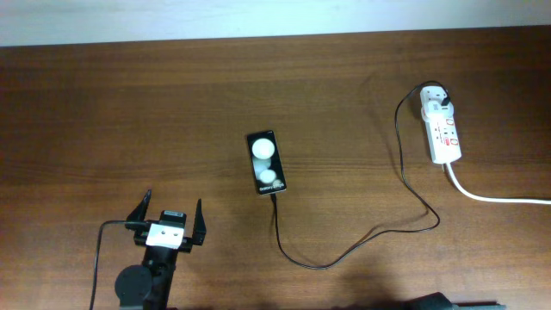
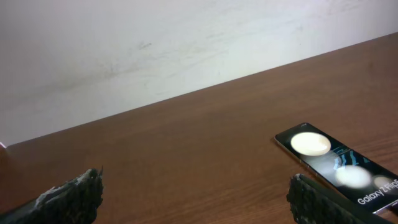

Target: Plug charger to phone and switch on socket

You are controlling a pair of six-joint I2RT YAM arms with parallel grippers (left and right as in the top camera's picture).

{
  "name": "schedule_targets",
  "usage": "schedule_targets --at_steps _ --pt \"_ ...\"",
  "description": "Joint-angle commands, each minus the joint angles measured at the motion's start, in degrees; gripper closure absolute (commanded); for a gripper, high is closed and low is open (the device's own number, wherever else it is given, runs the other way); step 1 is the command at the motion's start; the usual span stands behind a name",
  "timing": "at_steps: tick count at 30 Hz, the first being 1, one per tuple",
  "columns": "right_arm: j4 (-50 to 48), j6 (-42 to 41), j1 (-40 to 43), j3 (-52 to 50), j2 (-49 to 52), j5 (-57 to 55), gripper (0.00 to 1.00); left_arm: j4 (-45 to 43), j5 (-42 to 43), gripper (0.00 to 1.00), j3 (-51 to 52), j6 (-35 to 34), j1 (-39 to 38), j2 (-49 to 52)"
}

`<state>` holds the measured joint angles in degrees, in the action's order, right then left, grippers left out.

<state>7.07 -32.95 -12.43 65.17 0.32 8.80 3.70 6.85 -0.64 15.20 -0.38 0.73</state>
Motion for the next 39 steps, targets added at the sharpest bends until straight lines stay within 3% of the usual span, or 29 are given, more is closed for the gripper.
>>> schedule_targets --at_steps 1,5,9,13,19,22,26,29,34,37,39 --pt "-12.46 -0.07 -0.26 -8.55 0.13 -3.85 0.01 0.26 0.63 0.01 0.11 -1.01 0.09 -0.46" --pt "-14.62 -0.07 -0.26 -25.46 1.62 -14.71 0.01 0.26 0.63 0.01 0.11 -1.01 0.07 -0.46" --pt "-17.53 -0.07 -0.26 -41.53 6.23 -15.13 0.01 0.26 0.61 0.01 0.11 -1.01 0.07 -0.46" --pt "-27.98 -0.07 -0.26 -54.18 17.99 -15.37 0.01 0.26 0.61 0.01 0.11 -1.01 0.07 -0.46" --pt "-26.14 -0.04 -0.26 -54.84 28.44 -15.52 0.01 0.26 0.61 0.01 0.11 -1.01 0.07 -0.44" --pt "-18.08 -0.04 -0.26 -54.84 30.99 -15.50 0.01 0.26 0.61 0.01 0.11 -1.01 0.07 -0.44" --pt "0.26 -0.04 -0.26 -54.84 36.20 -15.52 0.01 0.26 0.61 0.01 0.11 -1.01 0.07 -0.44" --pt "2.34 0.11 -0.26 -54.93 40.11 -17.97 0.01 0.26 0.61 0.01 0.11 -1.01 0.07 -0.44" --pt "-4.17 5.84 0.26 -64.83 20.46 -18.12 0.01 0.26 0.61 0.01 0.11 -1.01 0.07 -0.44" --pt "-2.71 14.51 6.34 -64.85 11.37 -11.76 0.01 0.26 0.61 0.01 0.11 -0.98 0.07 -0.44" --pt "-2.54 15.63 10.32 -64.85 7.39 -10.73 0.01 0.26 0.61 0.01 0.11 -0.98 0.07 -0.44"
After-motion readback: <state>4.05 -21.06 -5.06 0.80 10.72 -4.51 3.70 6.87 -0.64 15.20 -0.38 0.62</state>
